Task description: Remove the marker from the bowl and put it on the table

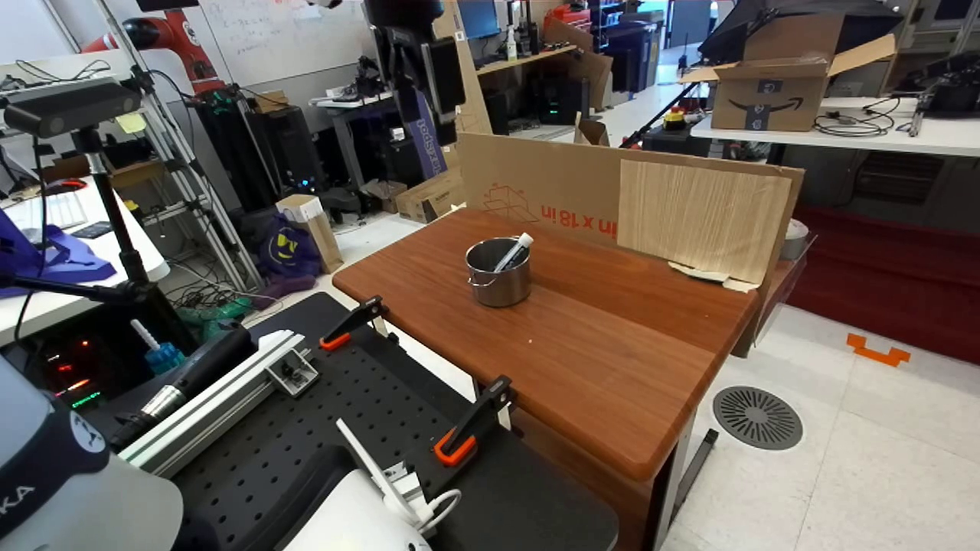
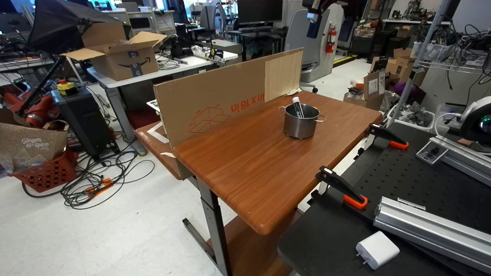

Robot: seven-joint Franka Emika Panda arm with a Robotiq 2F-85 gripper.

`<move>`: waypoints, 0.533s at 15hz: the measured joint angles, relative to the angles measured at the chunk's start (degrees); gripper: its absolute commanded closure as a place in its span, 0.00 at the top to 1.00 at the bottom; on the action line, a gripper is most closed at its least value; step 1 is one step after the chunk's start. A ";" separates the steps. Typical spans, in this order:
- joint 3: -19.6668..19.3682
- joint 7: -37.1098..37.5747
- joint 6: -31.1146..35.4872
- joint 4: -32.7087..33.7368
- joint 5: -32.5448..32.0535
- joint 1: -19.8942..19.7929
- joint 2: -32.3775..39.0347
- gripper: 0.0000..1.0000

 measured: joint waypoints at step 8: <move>-0.84 1.20 0.00 12.48 0.35 -0.95 18.13 1.00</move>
